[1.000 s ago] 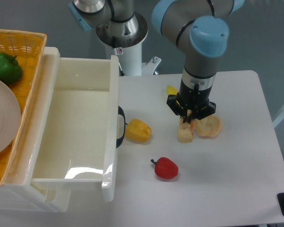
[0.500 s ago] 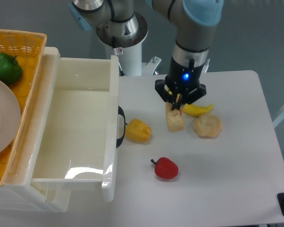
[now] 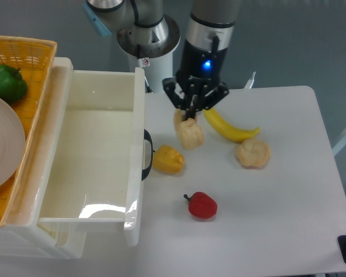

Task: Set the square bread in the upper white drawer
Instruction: 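Lift the square bread and carry it over the open white drawer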

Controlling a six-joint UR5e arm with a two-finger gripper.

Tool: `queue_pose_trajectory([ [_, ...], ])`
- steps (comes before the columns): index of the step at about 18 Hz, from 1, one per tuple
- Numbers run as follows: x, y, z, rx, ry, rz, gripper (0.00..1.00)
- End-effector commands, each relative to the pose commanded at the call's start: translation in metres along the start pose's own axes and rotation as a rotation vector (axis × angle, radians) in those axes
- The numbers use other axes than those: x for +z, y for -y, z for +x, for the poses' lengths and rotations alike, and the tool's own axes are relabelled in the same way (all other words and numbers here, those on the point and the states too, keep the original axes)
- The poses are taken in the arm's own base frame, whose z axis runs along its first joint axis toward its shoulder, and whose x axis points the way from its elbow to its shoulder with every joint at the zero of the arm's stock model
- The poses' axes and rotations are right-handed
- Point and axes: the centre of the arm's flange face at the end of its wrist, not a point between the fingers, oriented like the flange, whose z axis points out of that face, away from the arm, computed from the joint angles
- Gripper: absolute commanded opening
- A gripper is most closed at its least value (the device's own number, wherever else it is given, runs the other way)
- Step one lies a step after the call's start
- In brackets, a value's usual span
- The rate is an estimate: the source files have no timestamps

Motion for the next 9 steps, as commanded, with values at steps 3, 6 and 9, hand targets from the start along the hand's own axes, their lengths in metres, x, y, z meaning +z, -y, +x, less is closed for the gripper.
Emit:
queue_pose_trajectory([
  [3, -0.002, -0.004, 0.030, 0.032, -0.021, 0.001, 0.04],
  [6, -0.007, -0.006, 0.044, 0.008, -0.035, 0.013, 0.04],
  [9, -0.001, -0.007, 0.066, 0.038, -0.056, 0.003, 0.11],
])
